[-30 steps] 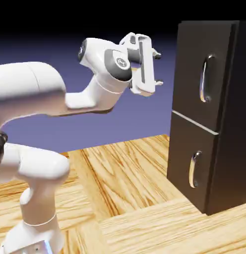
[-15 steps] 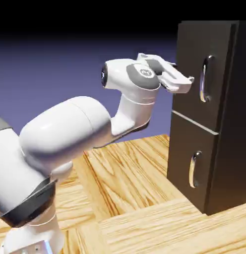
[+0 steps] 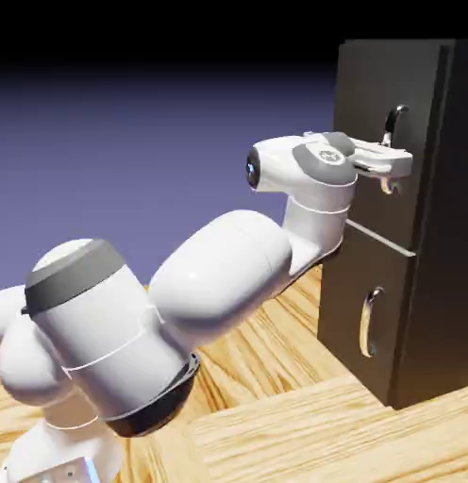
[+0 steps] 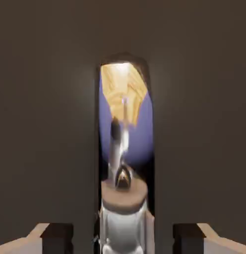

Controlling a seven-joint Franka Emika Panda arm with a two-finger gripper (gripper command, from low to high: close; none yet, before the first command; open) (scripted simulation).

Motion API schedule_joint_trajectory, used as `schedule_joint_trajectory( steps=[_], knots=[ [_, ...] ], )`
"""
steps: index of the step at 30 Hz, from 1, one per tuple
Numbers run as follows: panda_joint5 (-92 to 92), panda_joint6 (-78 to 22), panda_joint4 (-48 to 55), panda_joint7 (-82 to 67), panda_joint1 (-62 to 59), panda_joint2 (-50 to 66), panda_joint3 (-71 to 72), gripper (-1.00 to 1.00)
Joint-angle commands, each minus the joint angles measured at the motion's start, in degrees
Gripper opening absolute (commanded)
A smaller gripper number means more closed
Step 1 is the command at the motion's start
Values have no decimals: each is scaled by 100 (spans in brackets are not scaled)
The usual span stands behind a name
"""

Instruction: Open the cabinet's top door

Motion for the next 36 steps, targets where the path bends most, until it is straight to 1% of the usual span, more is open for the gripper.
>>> schedule_joint_trajectory(
  steps=[1,10,19,26,31,36],
  knots=[
    [6,-243,-171,108,-99,31,111,-100],
    [525,-2485,-1366,903,-669,459,1192,-100],
    [1634,-4728,-1842,1573,-562,1214,2273,-100],
    [2844,-6471,-1595,2214,-65,2264,2910,-100],
    [3849,-7532,-1017,2737,389,3298,3104,-100],
    [4762,-8212,-270,3156,736,4336,3080,-100]
  ],
)
